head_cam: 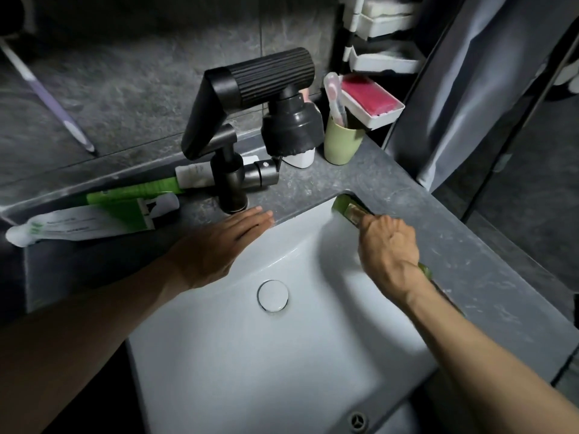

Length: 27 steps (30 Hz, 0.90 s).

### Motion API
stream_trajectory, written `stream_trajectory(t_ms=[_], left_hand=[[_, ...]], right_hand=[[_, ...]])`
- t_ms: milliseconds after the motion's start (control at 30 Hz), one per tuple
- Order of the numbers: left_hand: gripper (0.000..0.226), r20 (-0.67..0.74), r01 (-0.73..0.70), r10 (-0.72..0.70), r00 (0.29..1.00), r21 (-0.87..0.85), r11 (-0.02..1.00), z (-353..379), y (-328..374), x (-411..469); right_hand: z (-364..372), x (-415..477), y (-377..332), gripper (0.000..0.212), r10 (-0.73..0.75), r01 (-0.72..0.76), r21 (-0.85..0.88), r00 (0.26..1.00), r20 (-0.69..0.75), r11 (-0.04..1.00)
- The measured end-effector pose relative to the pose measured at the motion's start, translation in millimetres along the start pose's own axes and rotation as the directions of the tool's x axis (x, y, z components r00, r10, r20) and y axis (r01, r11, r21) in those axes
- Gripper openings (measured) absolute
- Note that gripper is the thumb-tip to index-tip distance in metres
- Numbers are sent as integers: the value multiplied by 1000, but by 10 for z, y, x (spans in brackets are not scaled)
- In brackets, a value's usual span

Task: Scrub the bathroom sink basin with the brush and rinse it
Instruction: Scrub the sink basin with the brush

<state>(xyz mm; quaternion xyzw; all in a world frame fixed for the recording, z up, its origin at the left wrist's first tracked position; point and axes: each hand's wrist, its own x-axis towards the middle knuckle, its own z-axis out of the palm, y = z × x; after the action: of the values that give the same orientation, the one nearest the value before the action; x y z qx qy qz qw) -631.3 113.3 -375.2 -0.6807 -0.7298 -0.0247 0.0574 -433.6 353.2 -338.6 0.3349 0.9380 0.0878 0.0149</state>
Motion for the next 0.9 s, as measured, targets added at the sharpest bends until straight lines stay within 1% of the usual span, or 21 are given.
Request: stream_trajectory(t_ms=[33,100,167,233,267,300,367,400,433,467,500,533,567,600,633,667,700,733,800,833,900], left_hand=[[89,0,2,-2,1000,1,1000,2,3,-4],[89,6,-5,5,1000,0,1000,9,-3,-8],[89,8,-6,6,1000,-15,1000,11,0,-10],[89,5,-1,1,1000,-9,1000,-4,1,-12],[89,2,-6,6,1000,-4,1000,-1,1,-16],[89,2,-11,11,1000,-5,1000,4,1,-12],[87,10,-5,5,1000,-5,1000,22,-6,-9],[87,9,-9,9,1000,-8,1000,26,-16,-3],[87,6,-15,15,1000,-13,1000,38,-22,-3],[87,3,-20,20,1000,-19,1000,47,-26,0],[87,2,-20,20,1000,-23,1000,53,-26,-2],[87,1,-15,15,1000,-23,1000,56,-22,-3],[87,-2,-8,8,1000,-25,1000,50,-22,-2],[86,-7,-3,3,1000,-23,1000,41,-18,-14],[87,-9,-4,4,1000,-23,1000,37,-22,-10],[88,-12,-7,7,1000,-24,1000,38,-25,-6],[89,-16,-10,10,1000,-25,1000,47,-20,5],[89,-16,-8,8,1000,-26,1000,48,-21,9],[90,-16,-1,0,1000,-28,1000,59,-18,10],[90,-15,-1,1,1000,-30,1000,66,-22,3],[88,-13,-15,14,1000,-37,999,76,-27,7]], right_hand=[[77,-36,-64,48,-16,16,12,1000,20,1000],[299,-184,-284,49,-57,43,98,988,143,994],[524,-397,-524,46,-129,89,192,969,209,977],[622,-450,-627,40,-177,129,254,968,180,959],[587,-399,-586,36,-179,139,233,970,162,962],[556,-299,-485,34,-144,116,186,979,145,976],[419,-92,-205,39,3,-15,131,996,92,991],[388,-53,-115,44,69,-80,129,994,84,988],[359,-78,-117,53,92,-113,183,988,121,977],[352,-156,-188,57,56,-100,237,981,185,966],[408,-308,-321,55,-27,-34,253,972,235,967],[429,-475,-449,52,-138,58,253,941,310,966],[444,-567,-515,57,-228,135,268,907,354,954],[441,-591,-523,60,-269,169,287,895,356,943],[427,-516,-455,57,-259,164,291,909,326,943],[378,-411,-371,49,-219,139,262,928,303,955],[321,-313,-280,43,-163,113,189,948,272,975],[270,-217,-189,42,-112,87,118,969,222,989],[235,-121,-96,47,-97,93,34,986,134,995],[251,-106,-121,47,-94,90,42,988,125,995],[335,-224,-271,47,-106,86,107,973,203,991]])
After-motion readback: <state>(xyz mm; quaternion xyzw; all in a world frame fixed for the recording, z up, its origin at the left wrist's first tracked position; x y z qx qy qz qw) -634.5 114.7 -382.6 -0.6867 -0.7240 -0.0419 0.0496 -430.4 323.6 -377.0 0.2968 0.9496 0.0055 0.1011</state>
